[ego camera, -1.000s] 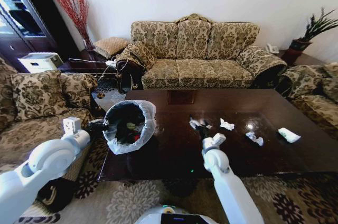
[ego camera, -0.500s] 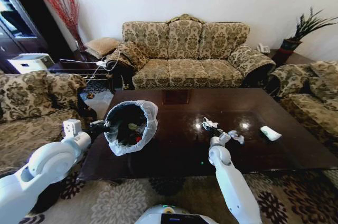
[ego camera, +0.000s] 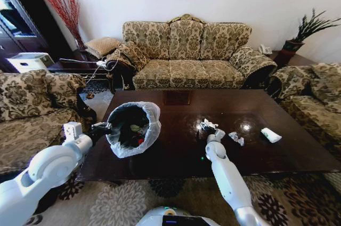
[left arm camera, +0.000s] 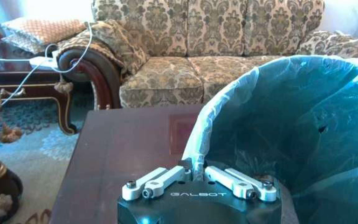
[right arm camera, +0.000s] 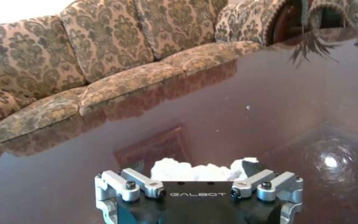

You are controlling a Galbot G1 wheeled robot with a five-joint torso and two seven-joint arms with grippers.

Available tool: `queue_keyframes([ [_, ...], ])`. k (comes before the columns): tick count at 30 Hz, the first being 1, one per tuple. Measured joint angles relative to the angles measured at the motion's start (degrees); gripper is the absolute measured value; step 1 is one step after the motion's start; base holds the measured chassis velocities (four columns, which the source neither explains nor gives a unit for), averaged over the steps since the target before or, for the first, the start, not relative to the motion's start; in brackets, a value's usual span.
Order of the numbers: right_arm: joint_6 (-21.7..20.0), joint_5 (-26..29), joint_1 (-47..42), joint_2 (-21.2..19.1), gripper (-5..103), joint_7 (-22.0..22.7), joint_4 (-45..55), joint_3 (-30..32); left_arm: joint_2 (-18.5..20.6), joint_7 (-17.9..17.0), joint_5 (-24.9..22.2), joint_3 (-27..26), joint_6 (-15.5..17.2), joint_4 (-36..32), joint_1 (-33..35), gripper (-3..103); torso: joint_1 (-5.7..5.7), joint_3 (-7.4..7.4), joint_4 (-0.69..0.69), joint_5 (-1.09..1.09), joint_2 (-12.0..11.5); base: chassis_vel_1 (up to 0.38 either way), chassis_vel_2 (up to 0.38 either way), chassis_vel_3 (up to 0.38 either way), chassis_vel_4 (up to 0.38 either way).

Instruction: Move to the front of the table and place the trash on the table into the trash bin.

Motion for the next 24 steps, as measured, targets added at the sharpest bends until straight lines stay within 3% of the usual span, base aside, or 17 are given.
queue_keyframes([
  [3,-0.05,0.44,0.75,0.16,101,0.32,-1.24,-0.09,-0.07,0.08,0.15,0.0,-0.06,0.24,0.05,0,0.0,0.0,-0.01,-0.05,0.0,0.0,0.0,0.0,0.0],
  [11,-0.58,2.72,0.86,-0.62,82,-0.05,-2.07,-0.57,-0.03,0.12,0.31,0.46,-0.37,0.86,-0.28,0,-0.01,-0.01,0.01,-0.05,0.0,0.0,0.0,0.0,0.0],
  [17,-0.81,4.27,0.01,-1.09,54,-0.66,-1.73,-0.56,0.12,0.13,0.43,0.7,-0.58,1.1,-0.32,0,0.0,0.0,0.01,-0.05,0.0,0.0,0.0,0.0,0.0],
  [20,-0.8,4.21,-0.27,-1.11,48,-0.66,-1.57,-0.59,0.27,0.13,0.44,0.72,-0.63,1.1,-0.34,0,-0.01,-0.01,0.01,-0.05,0.0,0.0,0.0,0.0,0.0],
  [23,-0.8,4.14,-0.84,-1.19,32,-0.78,-1.03,-0.7,0.41,0.13,0.44,0.82,-0.64,1.09,-0.35,0,-0.01,0.0,0.01,-0.04,0.0,0.0,0.0,0.0,0.0],
  [24,-0.8,4.14,-0.84,-1.19,32,-0.78,-1.03,-0.7,0.41,0.13,0.44,0.82,-0.64,1.09,-0.35,0,-0.01,0.0,0.01,-0.04,0.0,0.0,0.0,0.0,0.0],
])
